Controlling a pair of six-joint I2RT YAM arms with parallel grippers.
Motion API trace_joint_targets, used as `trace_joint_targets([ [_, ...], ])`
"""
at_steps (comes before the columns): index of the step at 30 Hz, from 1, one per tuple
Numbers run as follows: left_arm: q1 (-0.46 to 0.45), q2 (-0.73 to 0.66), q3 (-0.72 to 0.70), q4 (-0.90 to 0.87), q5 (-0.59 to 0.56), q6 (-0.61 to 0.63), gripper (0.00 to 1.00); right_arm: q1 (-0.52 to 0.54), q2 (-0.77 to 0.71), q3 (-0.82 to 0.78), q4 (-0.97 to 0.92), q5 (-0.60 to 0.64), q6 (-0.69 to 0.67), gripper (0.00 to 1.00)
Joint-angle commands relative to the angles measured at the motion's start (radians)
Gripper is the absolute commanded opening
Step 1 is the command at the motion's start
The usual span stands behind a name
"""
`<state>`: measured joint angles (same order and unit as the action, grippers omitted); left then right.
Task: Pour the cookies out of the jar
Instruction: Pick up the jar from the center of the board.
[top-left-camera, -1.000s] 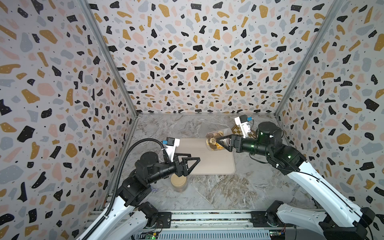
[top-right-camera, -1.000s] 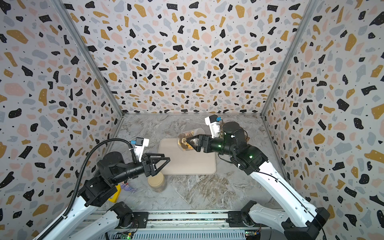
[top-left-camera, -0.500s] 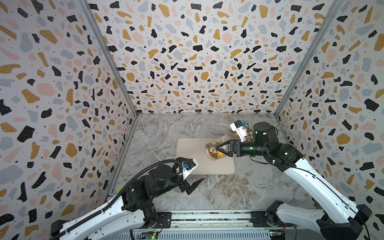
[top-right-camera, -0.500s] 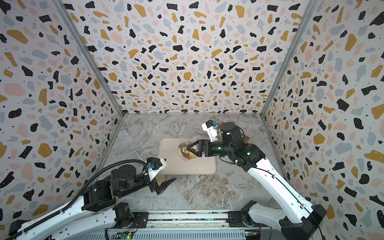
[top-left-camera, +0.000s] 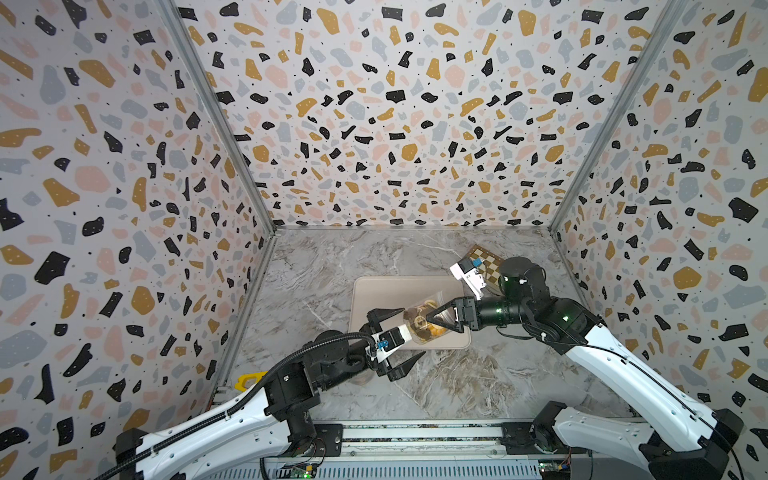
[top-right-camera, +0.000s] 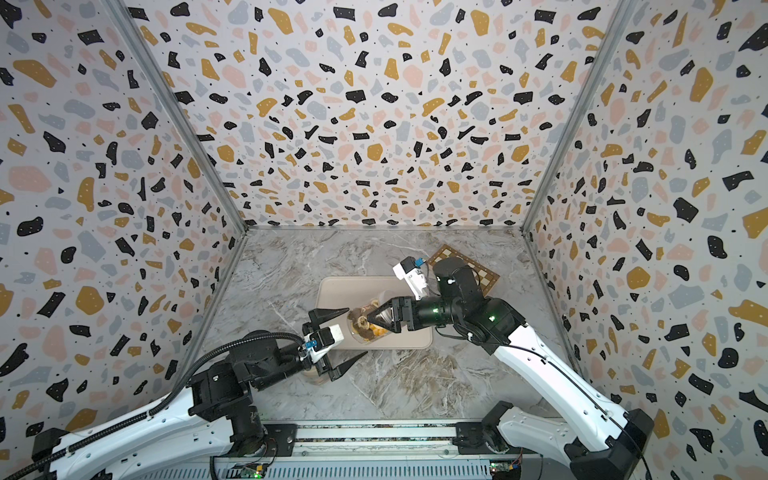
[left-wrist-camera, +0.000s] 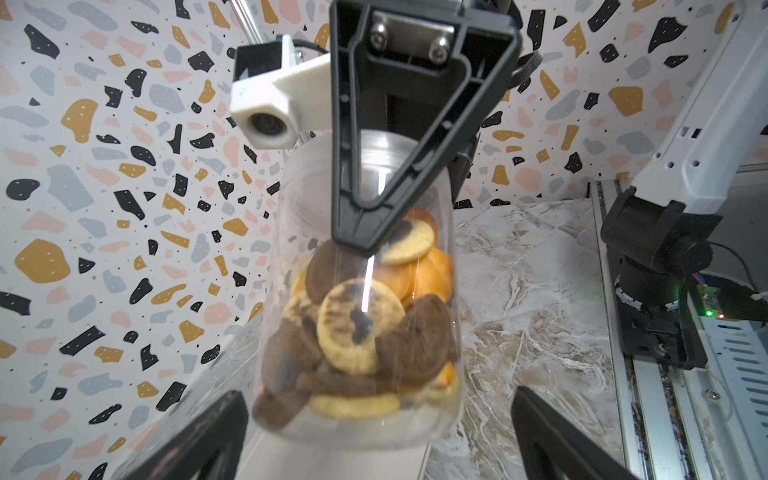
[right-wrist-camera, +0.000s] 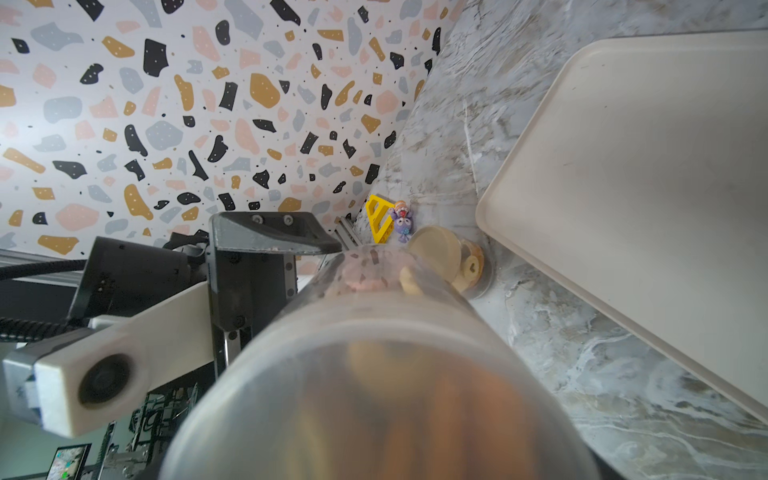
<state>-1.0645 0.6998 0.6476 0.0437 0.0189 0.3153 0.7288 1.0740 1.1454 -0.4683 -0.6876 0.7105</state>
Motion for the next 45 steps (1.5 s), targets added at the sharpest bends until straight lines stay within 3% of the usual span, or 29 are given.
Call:
trace_joint_targets([
  [1,-0.004,0.013,-0.012,0.151,0.066,-0.037,0.99,0.017,-0.02,0.015,0.105,-0.048,0.024,0.62],
  [11,0.029,0.041,-0.074,0.285,0.111,-0.155,0.99,0.018,-0.044,-0.022,0.177,-0.111,0.074,0.63],
  [16,0.119,0.007,-0.139,0.393,0.209,-0.321,0.99,0.018,-0.059,-0.041,0.241,-0.13,0.117,0.63],
  [22,0.131,0.009,-0.156,0.536,0.281,-0.451,0.99,0.018,-0.052,-0.074,0.318,-0.156,0.173,0.63],
  [31,0.131,0.08,-0.16,0.698,0.354,-0.541,1.0,0.02,-0.061,-0.078,0.36,-0.165,0.206,0.64],
  [39,0.132,0.068,-0.214,0.775,0.282,-0.6,0.99,0.024,-0.07,-0.102,0.425,-0.177,0.252,0.64],
  [45,0.131,0.079,-0.216,0.792,0.312,-0.609,0.99,0.027,-0.074,-0.113,0.48,-0.179,0.285,0.65],
])
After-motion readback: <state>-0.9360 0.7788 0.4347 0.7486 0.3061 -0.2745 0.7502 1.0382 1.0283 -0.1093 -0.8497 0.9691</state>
